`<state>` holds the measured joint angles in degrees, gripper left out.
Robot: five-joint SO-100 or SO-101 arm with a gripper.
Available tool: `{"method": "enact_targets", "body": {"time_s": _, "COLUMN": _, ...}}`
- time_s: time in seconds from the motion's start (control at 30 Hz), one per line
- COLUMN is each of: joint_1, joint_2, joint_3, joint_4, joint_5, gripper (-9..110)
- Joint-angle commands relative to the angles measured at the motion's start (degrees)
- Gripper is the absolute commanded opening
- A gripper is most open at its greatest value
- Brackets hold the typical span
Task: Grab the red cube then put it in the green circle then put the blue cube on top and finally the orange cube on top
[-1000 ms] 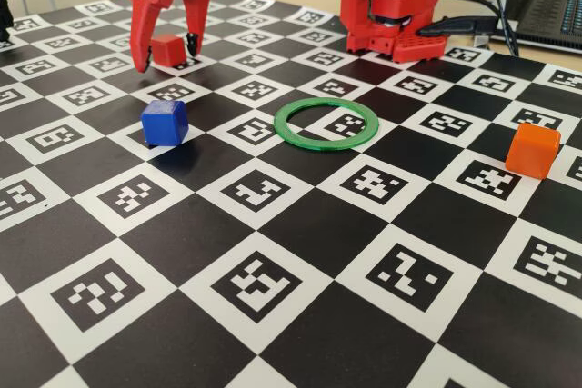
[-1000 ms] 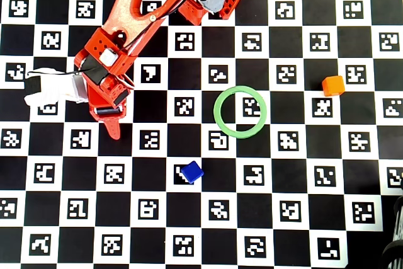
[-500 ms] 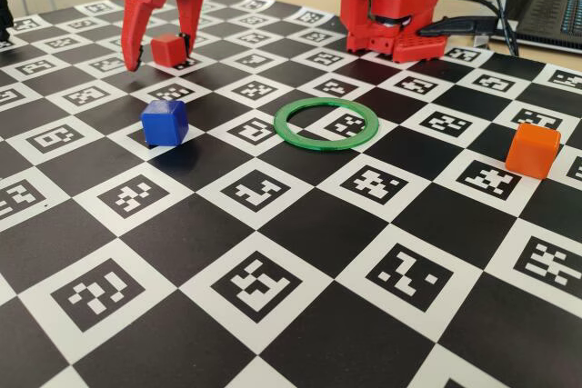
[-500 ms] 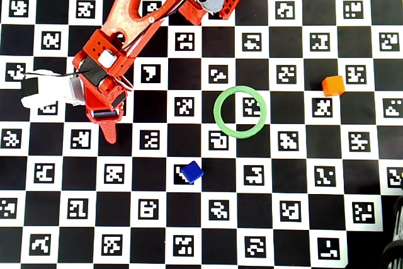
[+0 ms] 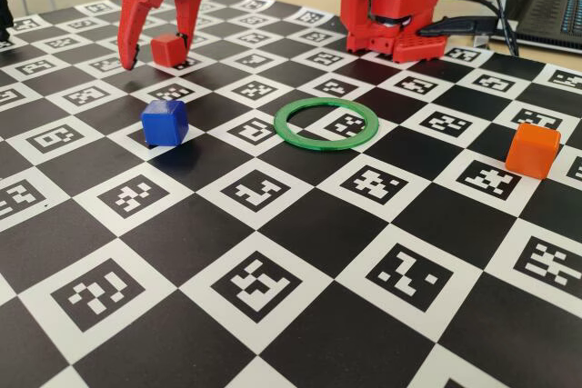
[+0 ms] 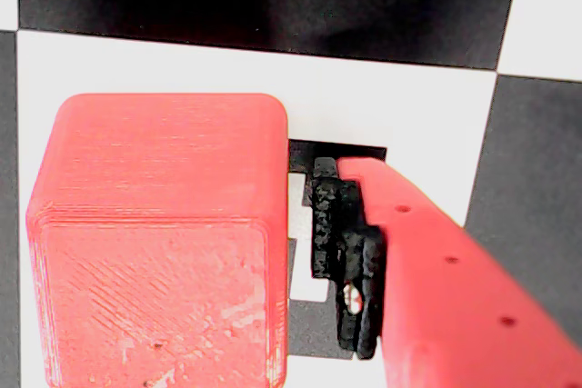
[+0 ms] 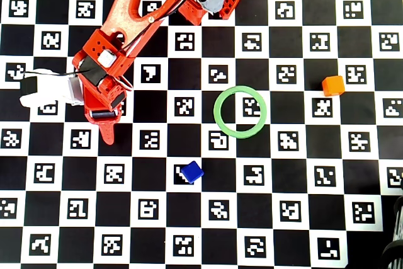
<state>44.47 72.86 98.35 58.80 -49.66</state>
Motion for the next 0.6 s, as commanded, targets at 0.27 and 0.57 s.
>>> {"method": "enact_targets", "body": {"time_s": 0.27, "joint_1": 0.8, "joint_2": 2.4, "joint_3": -5.8, "joint_4": 1.6, "joint_5": 0.4, "gripper": 8}}
{"method": "enact_targets", "body": {"time_s": 0.57, "joint_1": 0.8, "joint_2": 6.2, "joint_3": -13.9, "joint_4": 13.5, "joint_5": 1.8, "gripper": 7}}
